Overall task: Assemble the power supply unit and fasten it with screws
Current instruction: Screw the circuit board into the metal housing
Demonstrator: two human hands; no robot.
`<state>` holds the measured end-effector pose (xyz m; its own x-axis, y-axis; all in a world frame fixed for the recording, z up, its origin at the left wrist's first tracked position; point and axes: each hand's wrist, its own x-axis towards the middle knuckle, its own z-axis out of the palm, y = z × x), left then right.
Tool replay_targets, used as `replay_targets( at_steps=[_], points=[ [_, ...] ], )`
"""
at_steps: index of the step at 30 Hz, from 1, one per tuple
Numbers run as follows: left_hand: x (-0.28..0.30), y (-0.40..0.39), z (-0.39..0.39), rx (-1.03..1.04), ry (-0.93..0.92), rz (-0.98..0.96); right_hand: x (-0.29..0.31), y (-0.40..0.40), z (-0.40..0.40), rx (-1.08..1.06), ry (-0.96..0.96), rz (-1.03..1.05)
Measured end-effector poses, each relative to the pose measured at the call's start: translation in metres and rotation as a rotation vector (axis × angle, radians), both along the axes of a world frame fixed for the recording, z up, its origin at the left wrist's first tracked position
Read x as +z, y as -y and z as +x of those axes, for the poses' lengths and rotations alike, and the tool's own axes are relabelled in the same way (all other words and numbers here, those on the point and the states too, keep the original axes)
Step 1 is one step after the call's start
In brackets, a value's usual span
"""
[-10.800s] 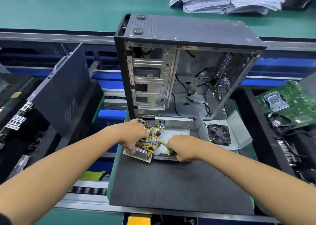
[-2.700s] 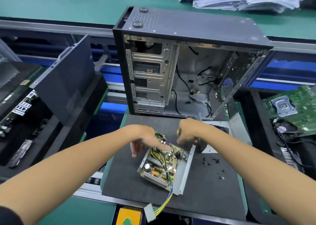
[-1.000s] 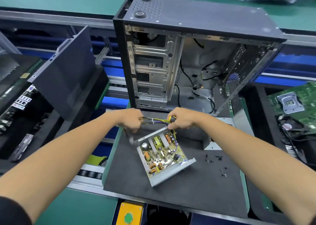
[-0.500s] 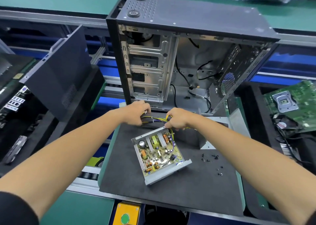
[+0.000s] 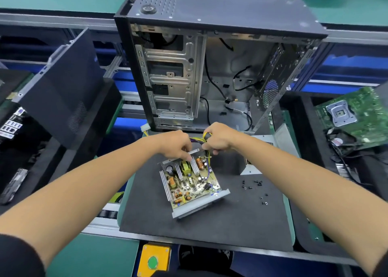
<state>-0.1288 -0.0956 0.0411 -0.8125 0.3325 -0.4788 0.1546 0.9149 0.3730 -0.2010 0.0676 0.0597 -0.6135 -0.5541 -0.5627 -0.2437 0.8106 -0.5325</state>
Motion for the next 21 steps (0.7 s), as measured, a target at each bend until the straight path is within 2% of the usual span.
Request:
replay_targets(
  at_steps=[3,10,17,21],
  points=[
    [0.001,-0.002,-0.003,-0.007,0.007,-0.025,-0.003,-0.003,0.002,-0.113,-0.039,-0.049],
    [-0.005,-0.007,-0.001,0.034,0.006,-0.048,-0.010,-0.008,0.006,-0.174,-0.122,-0.036],
    [0.000,-0.006,-0.001,0.026,0.049,-0.042,-0.005,0.005,0.009,0.048,-0.217,0.003],
    [0.003,-0.008,0.002,0.018,0.021,-0.047,-0.006,0.010,0.001,0.116,-0.155,0.005]
  ],
)
